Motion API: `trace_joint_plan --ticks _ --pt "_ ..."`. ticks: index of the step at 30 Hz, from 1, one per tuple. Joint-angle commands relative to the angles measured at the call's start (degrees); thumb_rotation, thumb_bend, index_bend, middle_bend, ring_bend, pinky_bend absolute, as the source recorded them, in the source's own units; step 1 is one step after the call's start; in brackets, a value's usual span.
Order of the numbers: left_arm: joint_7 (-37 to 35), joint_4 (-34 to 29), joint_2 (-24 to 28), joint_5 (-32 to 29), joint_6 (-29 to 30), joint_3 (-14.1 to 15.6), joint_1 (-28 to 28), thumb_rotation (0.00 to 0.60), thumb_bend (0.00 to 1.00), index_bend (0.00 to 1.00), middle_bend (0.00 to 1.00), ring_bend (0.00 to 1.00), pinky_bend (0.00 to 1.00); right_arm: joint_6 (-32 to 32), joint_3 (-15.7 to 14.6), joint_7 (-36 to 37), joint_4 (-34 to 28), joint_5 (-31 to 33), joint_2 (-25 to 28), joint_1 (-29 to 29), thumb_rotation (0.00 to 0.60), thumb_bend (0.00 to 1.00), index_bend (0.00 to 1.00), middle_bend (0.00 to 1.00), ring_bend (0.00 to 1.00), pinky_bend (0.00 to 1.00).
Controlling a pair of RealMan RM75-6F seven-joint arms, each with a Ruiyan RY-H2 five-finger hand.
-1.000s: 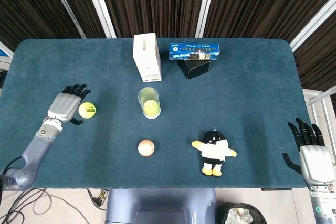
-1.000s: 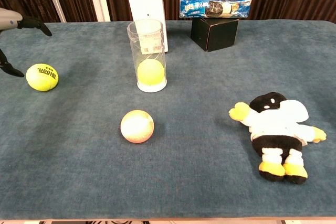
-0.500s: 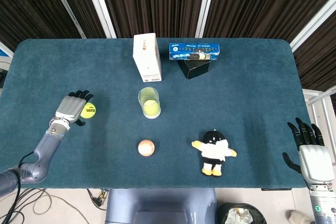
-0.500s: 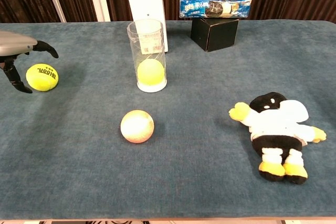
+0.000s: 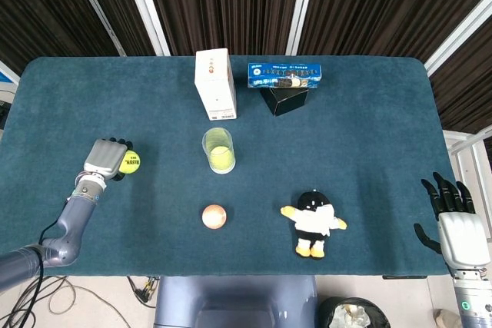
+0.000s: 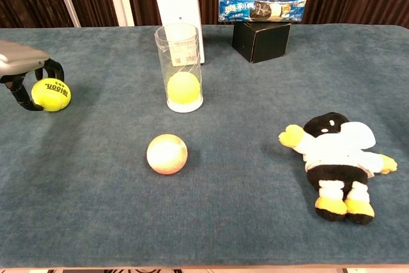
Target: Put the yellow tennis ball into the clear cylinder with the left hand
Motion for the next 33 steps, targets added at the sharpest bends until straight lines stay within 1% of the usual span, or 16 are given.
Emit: trace_joint_plan --ticks 1,4,8,13,15,21,24,29,33 --pt "1.3 0.5 -0.8 -0.7 0.5 0.4 -0.4 0.6 0.24 0.37 0.37 0.33 0.46 0.0 0.0 0.0 0.0 0.0 0.0 0.0 0.6 0.35 0.13 0.04 0.11 0.05" --pt "1.7 0.8 -1.3 -1.0 0.7 0.6 -0.5 0.6 0.27 0.39 0.39 0.34 0.46 0.1 0.0 0.1 0.0 0.1 0.1 -0.1 0.6 0.35 0.13 0.04 0.11 0.05" --pt "1.7 0.8 -1.5 -0.9 1.0 0.6 -0.6 0.6 0.3 0.44 0.45 0.38 0.48 0.1 0.1 0.3 -0.1 0.1 0.3 -0.1 0.6 0.35 0.13 0.04 0.11 0.05" --pt "0.1 -0.4 -0.5 1.0 2.2 0.6 -0.2 0.6 0.32 0.46 0.46 0.38 0.48 0.4 0.0 0.6 -0.3 0.0 0.5 -0.2 0.6 0.35 0.13 0.04 0.11 0.05" --pt "-1.4 -1.7 0.5 2.4 3.3 0.1 0.1 0.6 0.32 0.46 0.46 0.38 0.48 0.4 0.1 0.7 -0.3 0.0 0.6 -0.2 0.6 0.35 0.13 0.04 0.11 0.05" --pt "-7.4 -8.5 5.1 7.8 8.6 -2.6 1.3 0.6 0.32 0.46 0.46 0.38 0.48 0.6 0.1 0.9 -0.5 -0.1 0.7 -0.3 0.6 0.35 0.13 0.04 0.11 0.05" --pt "-11.0 -14.9 8.9 11.2 12.3 -4.4 2.3 0.6 0.32 0.46 0.46 0.38 0.48 0.6 0.0 0.9 -0.5 -0.1 0.7 -0.3 0.6 0.35 0.13 0.04 0.11 0.05" --pt "-9.8 -24.2 14.3 13.5 15.8 -7.0 2.1 0.6 0.32 0.46 0.46 0.38 0.48 0.5 -0.1 0.9 -0.6 -0.3 0.7 -0.3 0.6 0.35 0.13 0.04 0.11 0.05" --pt "-8.2 -29.4 15.4 13.9 17.9 -9.6 0.8 0.6 0.32 0.46 0.46 0.38 0.48 0.6 -0.1 0.9 -0.6 -0.3 0.7 -0.3 0.6 0.35 0.13 0.03 0.11 0.05"
